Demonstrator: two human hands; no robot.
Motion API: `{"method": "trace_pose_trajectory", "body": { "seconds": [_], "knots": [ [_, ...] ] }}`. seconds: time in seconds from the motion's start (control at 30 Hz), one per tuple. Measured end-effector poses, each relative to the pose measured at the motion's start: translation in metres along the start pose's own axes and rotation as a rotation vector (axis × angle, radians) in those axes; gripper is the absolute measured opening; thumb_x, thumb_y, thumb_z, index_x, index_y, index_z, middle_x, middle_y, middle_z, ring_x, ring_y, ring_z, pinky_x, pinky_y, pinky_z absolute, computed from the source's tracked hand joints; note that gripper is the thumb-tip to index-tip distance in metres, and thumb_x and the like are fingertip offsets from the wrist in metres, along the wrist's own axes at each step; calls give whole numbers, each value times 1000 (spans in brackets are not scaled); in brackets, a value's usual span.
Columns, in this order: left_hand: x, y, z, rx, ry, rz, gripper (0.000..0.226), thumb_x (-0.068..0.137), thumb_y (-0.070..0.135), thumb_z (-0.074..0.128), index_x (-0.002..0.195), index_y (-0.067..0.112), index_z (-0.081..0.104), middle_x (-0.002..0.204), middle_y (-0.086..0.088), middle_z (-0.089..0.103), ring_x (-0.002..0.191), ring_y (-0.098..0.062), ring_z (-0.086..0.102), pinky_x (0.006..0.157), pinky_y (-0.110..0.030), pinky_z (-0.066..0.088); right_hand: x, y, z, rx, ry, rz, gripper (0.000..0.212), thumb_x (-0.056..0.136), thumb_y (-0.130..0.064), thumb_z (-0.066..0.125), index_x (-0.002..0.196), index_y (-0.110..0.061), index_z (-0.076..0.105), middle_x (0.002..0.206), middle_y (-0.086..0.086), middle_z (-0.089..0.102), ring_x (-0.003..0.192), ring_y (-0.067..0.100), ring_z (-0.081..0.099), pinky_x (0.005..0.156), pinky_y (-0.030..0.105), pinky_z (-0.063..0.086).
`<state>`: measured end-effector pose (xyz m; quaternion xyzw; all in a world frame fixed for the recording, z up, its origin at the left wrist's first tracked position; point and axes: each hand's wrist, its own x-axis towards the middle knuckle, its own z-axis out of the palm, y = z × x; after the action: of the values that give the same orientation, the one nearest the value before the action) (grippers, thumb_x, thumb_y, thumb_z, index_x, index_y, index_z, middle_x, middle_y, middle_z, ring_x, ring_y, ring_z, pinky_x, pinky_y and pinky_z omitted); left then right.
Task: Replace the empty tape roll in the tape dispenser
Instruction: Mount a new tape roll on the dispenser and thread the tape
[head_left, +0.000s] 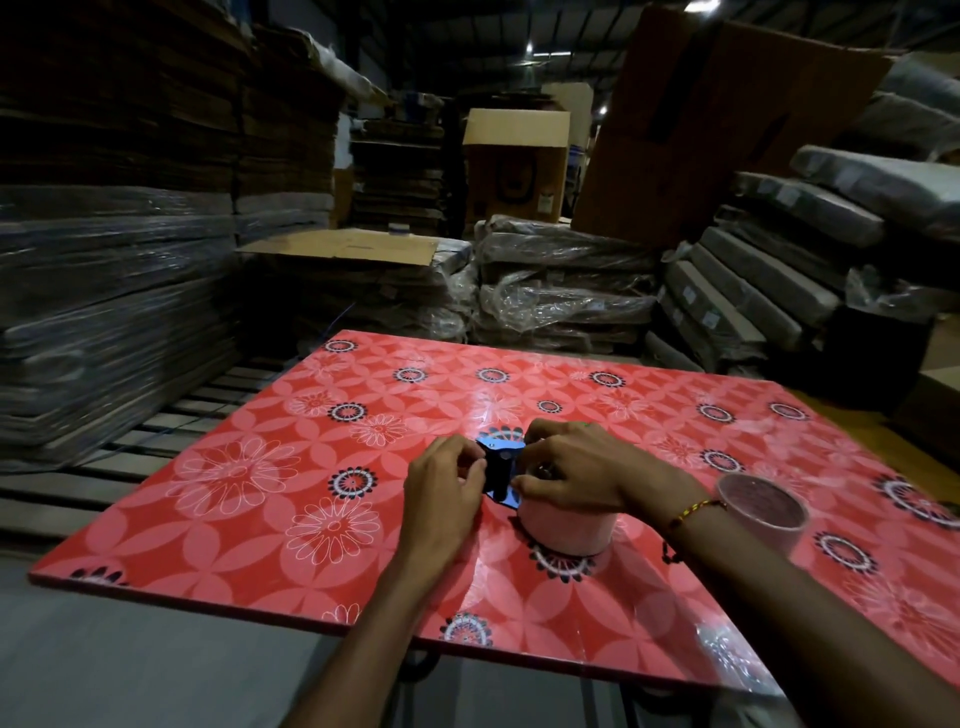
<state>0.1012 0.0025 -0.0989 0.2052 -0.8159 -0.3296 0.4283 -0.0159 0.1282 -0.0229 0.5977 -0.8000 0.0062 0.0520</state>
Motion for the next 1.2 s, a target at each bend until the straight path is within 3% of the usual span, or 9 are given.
{"method": "trace_pose_trajectory", "body": {
  "seconds": [0.2,0.4,0.63,0.8,1.2],
  "knots": [
    [-3,1,3,27,-16,50,5,84,8,67,84,12,64,88,1,63,79,-19,62,73,-42,55,-4,1,3,35,18,-15,33,98,-43,56,113,-22,76,121,5,60,99,29,64,84,41,51],
    [1,4,2,-10,12,119,20,92,10,59,107,20,67,99,-1,56,83,-19,61,73,-40,55,-6,3,8,89,42,1,34,97,-43,59,116,-19,74,126,3,59,99,30,65,87,41,51],
    [15,-1,-6,22,-79,193,16,92,13,65,105,13,75,93,-5,54,82,-22,59,76,-44,52,-6,4,9,101,44,6,35,97,-44,58,117,-20,73,126,3,59,97,30,65,86,41,51],
    [12,1,-10,23,-112,245,14,90,16,66,101,17,74,92,0,52,80,-16,56,74,-38,52,-6,3,8,99,38,7,34,98,-45,57,118,-23,73,127,2,58,97,29,65,85,42,52],
    [27,8,-14,11,-212,83,11,89,10,66,94,7,76,93,-12,63,90,-25,61,83,-39,50,-8,0,9,78,50,6,31,98,-43,55,114,-25,74,127,1,58,97,28,65,88,43,51]
  ]
}}
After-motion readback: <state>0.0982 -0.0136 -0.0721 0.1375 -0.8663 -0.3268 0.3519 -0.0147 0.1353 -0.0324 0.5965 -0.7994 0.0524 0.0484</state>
